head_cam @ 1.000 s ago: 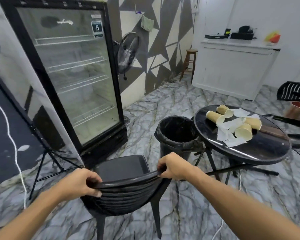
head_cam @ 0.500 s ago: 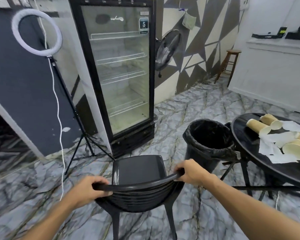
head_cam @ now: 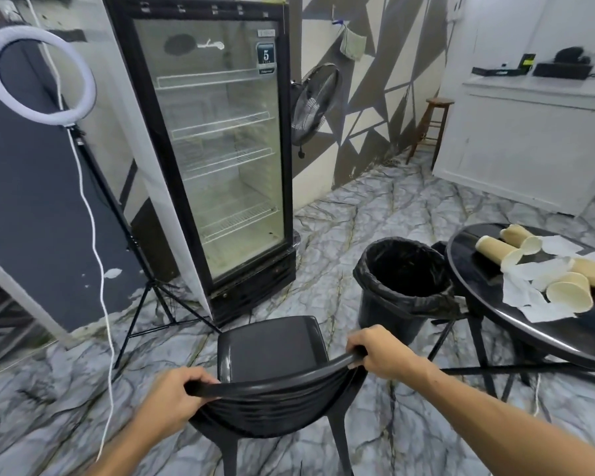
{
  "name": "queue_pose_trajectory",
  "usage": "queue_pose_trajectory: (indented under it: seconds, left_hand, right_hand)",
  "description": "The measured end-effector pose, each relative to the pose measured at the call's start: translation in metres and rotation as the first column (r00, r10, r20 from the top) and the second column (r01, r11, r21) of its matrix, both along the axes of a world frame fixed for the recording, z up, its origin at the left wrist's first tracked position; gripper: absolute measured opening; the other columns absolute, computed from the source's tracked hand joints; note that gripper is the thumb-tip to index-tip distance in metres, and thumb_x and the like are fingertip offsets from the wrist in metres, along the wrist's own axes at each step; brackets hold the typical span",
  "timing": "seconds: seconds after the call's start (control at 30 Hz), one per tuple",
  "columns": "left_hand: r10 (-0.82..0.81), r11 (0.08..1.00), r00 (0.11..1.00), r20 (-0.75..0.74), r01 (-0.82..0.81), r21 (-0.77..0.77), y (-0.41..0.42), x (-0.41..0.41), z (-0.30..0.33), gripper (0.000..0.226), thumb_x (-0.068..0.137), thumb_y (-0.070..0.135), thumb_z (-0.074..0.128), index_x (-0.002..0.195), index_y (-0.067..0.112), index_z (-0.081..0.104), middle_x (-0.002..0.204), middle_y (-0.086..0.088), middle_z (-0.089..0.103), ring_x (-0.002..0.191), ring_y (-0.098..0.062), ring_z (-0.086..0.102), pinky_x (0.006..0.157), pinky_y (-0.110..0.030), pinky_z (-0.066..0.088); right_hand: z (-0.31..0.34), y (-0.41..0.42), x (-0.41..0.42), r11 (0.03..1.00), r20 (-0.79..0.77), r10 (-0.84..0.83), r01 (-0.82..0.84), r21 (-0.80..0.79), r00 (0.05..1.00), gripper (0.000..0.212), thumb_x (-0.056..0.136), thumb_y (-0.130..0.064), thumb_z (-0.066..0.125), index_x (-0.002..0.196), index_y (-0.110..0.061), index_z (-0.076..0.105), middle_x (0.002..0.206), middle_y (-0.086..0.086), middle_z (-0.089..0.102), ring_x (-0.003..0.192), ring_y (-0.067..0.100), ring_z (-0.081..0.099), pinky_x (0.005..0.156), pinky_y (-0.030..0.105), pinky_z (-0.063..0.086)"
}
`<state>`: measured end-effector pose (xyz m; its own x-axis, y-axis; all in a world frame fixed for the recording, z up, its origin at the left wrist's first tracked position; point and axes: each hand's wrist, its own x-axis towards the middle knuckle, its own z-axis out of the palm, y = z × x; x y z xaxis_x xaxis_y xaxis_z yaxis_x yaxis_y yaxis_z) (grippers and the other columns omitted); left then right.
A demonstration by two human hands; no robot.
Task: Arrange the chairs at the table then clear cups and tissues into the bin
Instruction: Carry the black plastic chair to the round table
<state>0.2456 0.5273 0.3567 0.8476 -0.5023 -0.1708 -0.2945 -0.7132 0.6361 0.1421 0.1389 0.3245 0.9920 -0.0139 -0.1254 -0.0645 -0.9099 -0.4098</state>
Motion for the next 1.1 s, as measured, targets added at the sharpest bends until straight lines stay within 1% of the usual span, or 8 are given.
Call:
queue_pose_trajectory:
  seconds: [0.13,0.33,0.47,0.6,0.77,0.87,0.97,1.1]
  left_hand:
    - [-0.011,0.999,0.999,0.047,0.013,-0.037,-0.016,0.021,0.013,0.012,0.075,0.024,0.086,0.071,0.032,0.077,0.073,0.014,0.074,0.075,0.004,0.064,0.061,-0.011,0.042]
    - [-0.160,0.984,0.981,0.110,0.167,-0.059,-0.083,0.056,0.040,0.015,0.070,0.034,0.089,0.068,0.035,0.074,0.073,0.010,0.071,0.077,-0.003,0.063,0.063,-0.015,0.040]
    - [-0.314,0.938,0.940,0.136,0.329,-0.106,-0.149,0.061,0.048,0.017,0.068,0.027,0.091,0.066,0.027,0.074,0.080,0.028,0.067,0.079,0.003,0.062,0.066,-0.012,0.041]
    - [-0.455,0.873,0.880,0.134,0.471,-0.127,-0.214,0.058,0.054,0.018,0.069,0.026,0.090,0.065,0.024,0.073,0.069,0.007,0.071,0.068,-0.007,0.064,0.063,-0.017,0.041]
    - [-0.558,0.807,0.822,0.112,0.569,-0.158,-0.269,0.045,0.059,0.022,0.067,0.029,0.090,0.062,0.021,0.070,0.060,0.003,0.068,0.057,-0.005,0.059,0.059,-0.019,0.041]
    - [-0.606,0.769,0.784,0.133,0.620,-0.152,-0.291,0.029,0.059,0.025,0.069,0.028,0.089,0.057,0.029,0.067,0.055,0.016,0.064,0.058,0.000,0.059,0.058,-0.013,0.038]
    - [-0.647,0.734,0.746,0.157,0.665,-0.136,-0.307,0.013,0.062,0.031,0.072,0.025,0.087,0.058,0.039,0.064,0.061,0.032,0.064,0.071,0.013,0.059,0.063,-0.008,0.039]
    - [-0.702,0.674,0.692,0.167,0.722,-0.155,-0.334,0.003,0.057,0.022,0.069,0.024,0.090,0.071,0.038,0.073,0.070,0.022,0.071,0.075,0.005,0.064,0.066,-0.016,0.043]
  right_hand:
    - [0.016,-0.015,0.001,0.997,0.029,-0.070,0.069,0.023,0.997,0.011,0.077,-0.020,0.080,0.079,-0.020,0.069,0.073,-0.001,0.068,0.072,0.015,0.062,0.065,0.025,0.046]
    - [0.057,-0.057,-0.026,0.981,0.054,-0.195,0.195,0.002,0.979,0.014,0.076,-0.024,0.080,0.076,-0.016,0.068,0.068,0.001,0.067,0.068,0.013,0.060,0.065,0.032,0.047]
    - [0.072,-0.089,-0.077,0.936,0.067,-0.351,0.351,0.003,0.934,0.027,0.076,-0.019,0.079,0.062,-0.030,0.058,0.059,-0.016,0.058,0.061,0.002,0.055,0.060,0.020,0.042]
    - [0.086,-0.109,-0.130,0.876,0.081,-0.477,0.481,-0.034,0.875,0.024,0.075,-0.020,0.077,0.066,-0.020,0.055,0.063,-0.007,0.058,0.063,0.007,0.052,0.065,0.033,0.044]
    - [0.099,-0.119,-0.178,0.799,0.096,-0.595,0.600,-0.031,0.798,0.046,0.075,-0.016,0.078,0.051,-0.036,0.045,0.055,-0.012,0.045,0.057,0.000,0.047,0.053,0.015,0.033]
    - [0.099,-0.119,-0.204,0.749,0.070,-0.656,0.660,-0.063,0.751,0.031,0.075,-0.013,0.079,0.060,-0.024,0.055,0.060,-0.004,0.055,0.060,0.008,0.047,0.054,0.015,0.033]
    - [0.096,-0.120,-0.227,0.702,0.068,-0.707,0.710,-0.058,0.704,0.020,0.073,-0.011,0.077,0.066,-0.017,0.059,0.068,0.004,0.063,0.066,0.013,0.052,0.059,0.030,0.042]
    - [0.097,-0.115,-0.255,0.661,0.058,-0.745,0.747,-0.065,0.664,0.020,0.076,-0.015,0.076,0.070,-0.025,0.059,0.065,-0.005,0.057,0.070,0.016,0.053,0.062,0.033,0.044]
